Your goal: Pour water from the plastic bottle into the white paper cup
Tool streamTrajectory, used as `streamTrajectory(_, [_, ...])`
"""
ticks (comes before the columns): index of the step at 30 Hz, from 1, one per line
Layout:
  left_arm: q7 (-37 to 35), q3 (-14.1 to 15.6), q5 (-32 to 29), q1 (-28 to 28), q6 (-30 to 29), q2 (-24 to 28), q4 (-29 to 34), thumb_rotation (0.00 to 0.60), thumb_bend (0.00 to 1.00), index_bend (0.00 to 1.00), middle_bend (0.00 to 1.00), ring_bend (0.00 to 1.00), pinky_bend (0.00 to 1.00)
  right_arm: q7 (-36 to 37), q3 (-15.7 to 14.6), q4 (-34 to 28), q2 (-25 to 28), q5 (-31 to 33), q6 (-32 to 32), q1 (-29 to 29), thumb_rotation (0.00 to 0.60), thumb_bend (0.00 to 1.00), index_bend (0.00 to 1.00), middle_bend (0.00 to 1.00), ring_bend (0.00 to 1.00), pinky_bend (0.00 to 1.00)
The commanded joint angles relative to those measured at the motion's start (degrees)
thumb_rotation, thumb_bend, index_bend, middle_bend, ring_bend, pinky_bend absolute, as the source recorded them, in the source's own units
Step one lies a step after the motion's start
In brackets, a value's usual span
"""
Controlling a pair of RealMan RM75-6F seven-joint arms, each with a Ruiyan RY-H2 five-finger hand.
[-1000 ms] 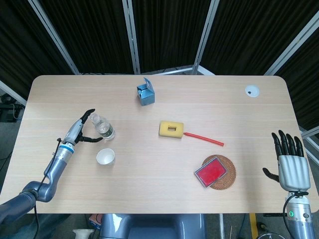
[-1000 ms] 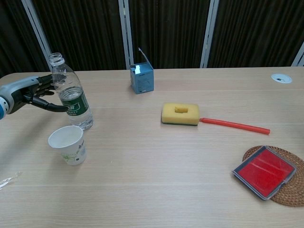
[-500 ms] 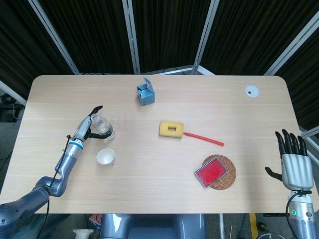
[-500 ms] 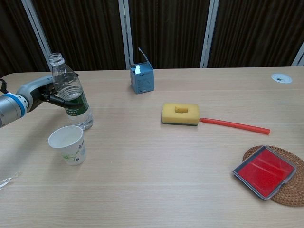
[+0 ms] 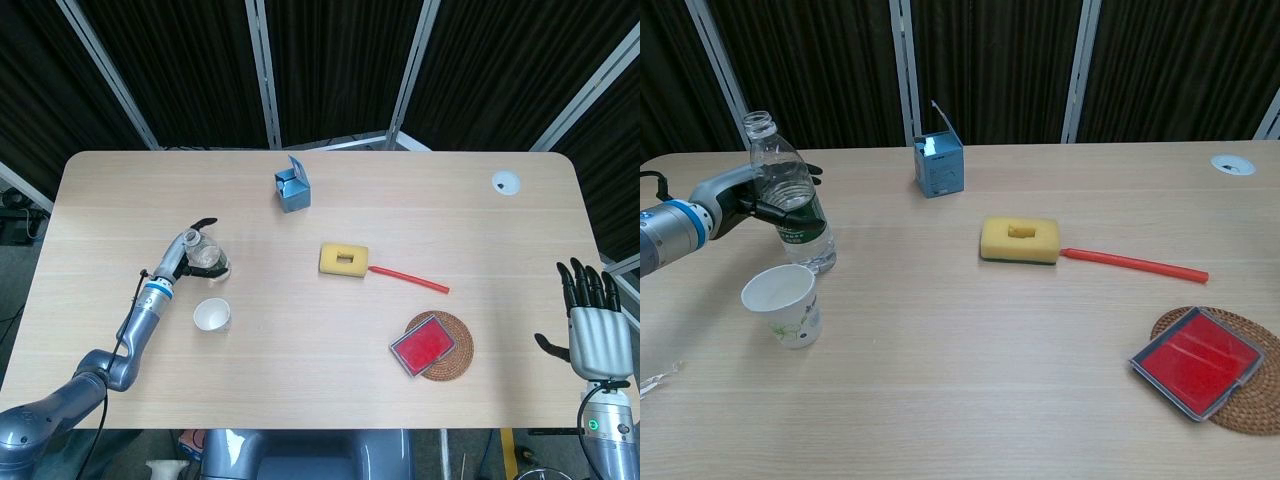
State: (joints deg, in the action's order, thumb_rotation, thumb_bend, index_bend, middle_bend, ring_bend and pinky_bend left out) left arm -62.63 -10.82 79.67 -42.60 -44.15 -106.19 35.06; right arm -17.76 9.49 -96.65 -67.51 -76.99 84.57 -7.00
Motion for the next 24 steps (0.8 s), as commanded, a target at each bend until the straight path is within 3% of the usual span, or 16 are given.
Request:
streamTrajectory(1, [-2.28, 0.14, 0.2, -0.38, 0.55, -0.03, 0.01, 0.6, 0.29, 0.36, 0.28, 0.17, 0.25, 0.02, -0.05, 0.0, 0.06, 0.03, -0.02, -0.02, 0.6, 0.0, 0.0, 0.0, 0.0, 0.0])
streamTrajectory(10, [-4.93, 0.02, 0.68, -0.86, -0.81, 0.91, 0.23, 0.6, 0.44, 0.58, 0.42, 0.28, 0.34, 0.11, -0.21, -0.18, 0.27, -0.04, 0.19, -0.06, 0.6, 0.0, 0.0, 0.0, 0.0, 0.0])
streamTrajectory(19, [-3.22, 0.86, 1.52, 0.1, -2.97, 4.99, 3.97, 0.6, 0.48, 0.59, 0.43, 0.29, 0.35, 0.04, -0.4, -0.2, 0.22, 0.15, 0.08, -0.15, 0.6, 0.0, 0.0, 0.0, 0.0, 0.0])
streamTrajectory(24, [-0.63, 2.58, 3.85, 0.92, -5.3, 10.86, 8.31, 0.6, 0.51, 0.59, 0.43, 0.29, 0.35, 0.36, -0.6, -0.6, 0.43, -0.27, 0.35, -0.03, 0.6, 0.0, 0.0, 0.0, 0.0, 0.0])
